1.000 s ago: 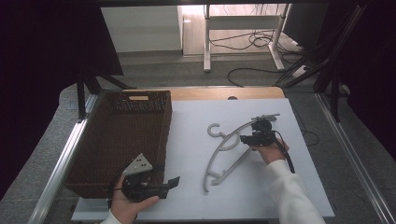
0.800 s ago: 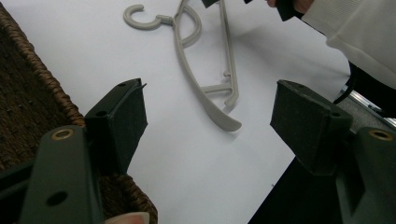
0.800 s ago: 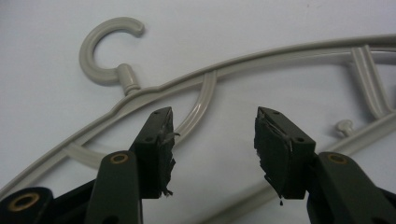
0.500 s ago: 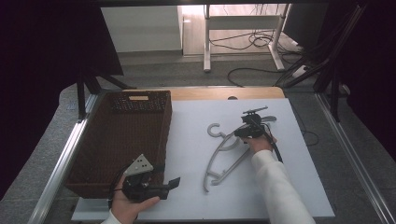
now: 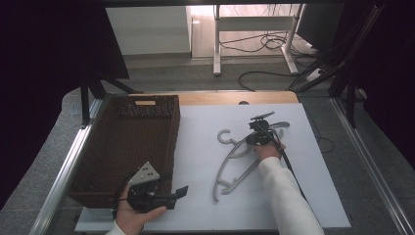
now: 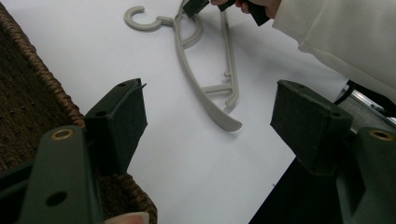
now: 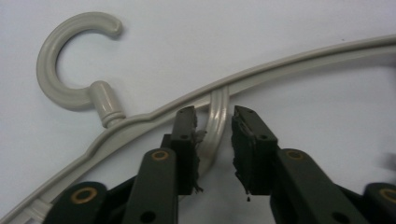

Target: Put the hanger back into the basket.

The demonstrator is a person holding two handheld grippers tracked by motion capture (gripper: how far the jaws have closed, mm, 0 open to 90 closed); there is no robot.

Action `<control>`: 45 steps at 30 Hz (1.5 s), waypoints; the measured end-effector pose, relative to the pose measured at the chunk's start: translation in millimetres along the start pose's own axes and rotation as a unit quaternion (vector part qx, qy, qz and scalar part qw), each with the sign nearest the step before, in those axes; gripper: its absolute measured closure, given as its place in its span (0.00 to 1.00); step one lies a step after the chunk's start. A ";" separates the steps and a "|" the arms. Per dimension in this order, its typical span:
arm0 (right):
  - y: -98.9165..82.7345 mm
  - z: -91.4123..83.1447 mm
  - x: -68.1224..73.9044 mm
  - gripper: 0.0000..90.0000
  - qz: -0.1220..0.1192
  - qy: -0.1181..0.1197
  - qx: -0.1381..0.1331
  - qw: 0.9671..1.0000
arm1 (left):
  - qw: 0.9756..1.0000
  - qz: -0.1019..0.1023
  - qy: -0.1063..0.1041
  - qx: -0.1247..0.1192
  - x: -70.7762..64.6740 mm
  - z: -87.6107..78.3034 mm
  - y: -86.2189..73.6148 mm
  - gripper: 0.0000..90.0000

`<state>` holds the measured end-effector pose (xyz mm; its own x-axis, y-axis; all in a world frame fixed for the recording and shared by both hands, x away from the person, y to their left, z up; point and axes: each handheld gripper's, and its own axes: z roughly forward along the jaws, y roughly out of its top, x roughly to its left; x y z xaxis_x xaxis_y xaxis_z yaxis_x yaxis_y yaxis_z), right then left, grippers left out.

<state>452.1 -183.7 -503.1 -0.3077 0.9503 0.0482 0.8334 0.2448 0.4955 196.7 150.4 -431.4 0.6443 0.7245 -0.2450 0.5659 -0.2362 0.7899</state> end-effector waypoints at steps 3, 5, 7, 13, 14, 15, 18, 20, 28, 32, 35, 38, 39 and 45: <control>1.7 1.0 3.3 0.83 0.001 -0.010 0.000 1.000 | 1.000 0.000 0.001 -0.001 0.1 -0.1 0.1 0.29; 2.5 0.8 3.1 0.84 0.002 -0.012 0.002 1.000 | 1.000 0.000 0.001 -0.001 0.3 -0.3 0.0 0.29; 3.5 0.1 1.2 0.86 0.015 -0.006 -0.001 1.000 | 1.000 0.001 0.003 -0.001 0.8 -0.9 0.0 0.29; 3.1 -1.2 -3.4 0.90 0.027 0.004 -0.001 1.000 | 1.000 0.000 0.004 -0.001 1.8 -0.7 -0.5 0.29; 3.1 -1.1 -4.2 0.91 0.030 0.006 -0.002 1.000 | 1.000 0.000 0.004 -0.001 1.8 -0.8 -0.5 0.29; 3.1 -1.1 -4.2 0.91 0.030 0.006 -0.002 1.000 | 1.000 0.000 0.004 -0.001 1.8 -0.8 -0.5 0.29; 2.9 -0.9 -3.6 0.91 0.022 0.006 -0.003 1.000 | 1.000 -0.001 0.004 -0.001 2.3 -1.0 -0.5 0.29; 2.9 -1.0 -3.5 0.91 0.023 0.007 -0.003 1.000 | 1.000 -0.001 0.004 -0.001 2.4 -1.0 -0.5 0.29; 1.2 -4.7 -3.9 0.91 0.013 0.018 -0.017 1.000 | 1.000 -0.003 0.005 -0.003 3.3 -1.5 -0.8 0.29; -0.9 -9.6 -8.1 0.92 0.014 0.033 -0.036 0.999 | 1.000 -0.003 0.005 -0.004 3.9 -1.6 -1.1 0.29; -2.0 -13.2 -11.3 0.92 0.015 0.050 -0.046 0.998 | 1.000 -0.002 0.005 -0.005 3.5 -1.4 -0.9 0.29; -2.1 -16.1 -13.6 0.92 0.017 0.062 -0.047 0.997 | 1.000 -0.002 0.005 -0.004 3.7 -1.1 -1.0 0.29; -2.0 -17.6 -14.9 0.92 0.019 0.068 -0.050 0.996 | 1.000 -0.002 0.006 -0.004 3.8 -1.0 -1.0 0.29; -0.2 -30.3 -22.9 0.93 0.039 0.129 -0.082 0.988 | 1.000 -0.002 0.006 -0.003 4.0 -0.8 -0.9 0.29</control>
<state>445.1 -211.3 -478.0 -0.3704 0.8791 0.2999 0.7798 0.1189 0.6146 198.3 154.0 -432.6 0.6354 0.7333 -0.2420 0.5655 -0.2284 0.7925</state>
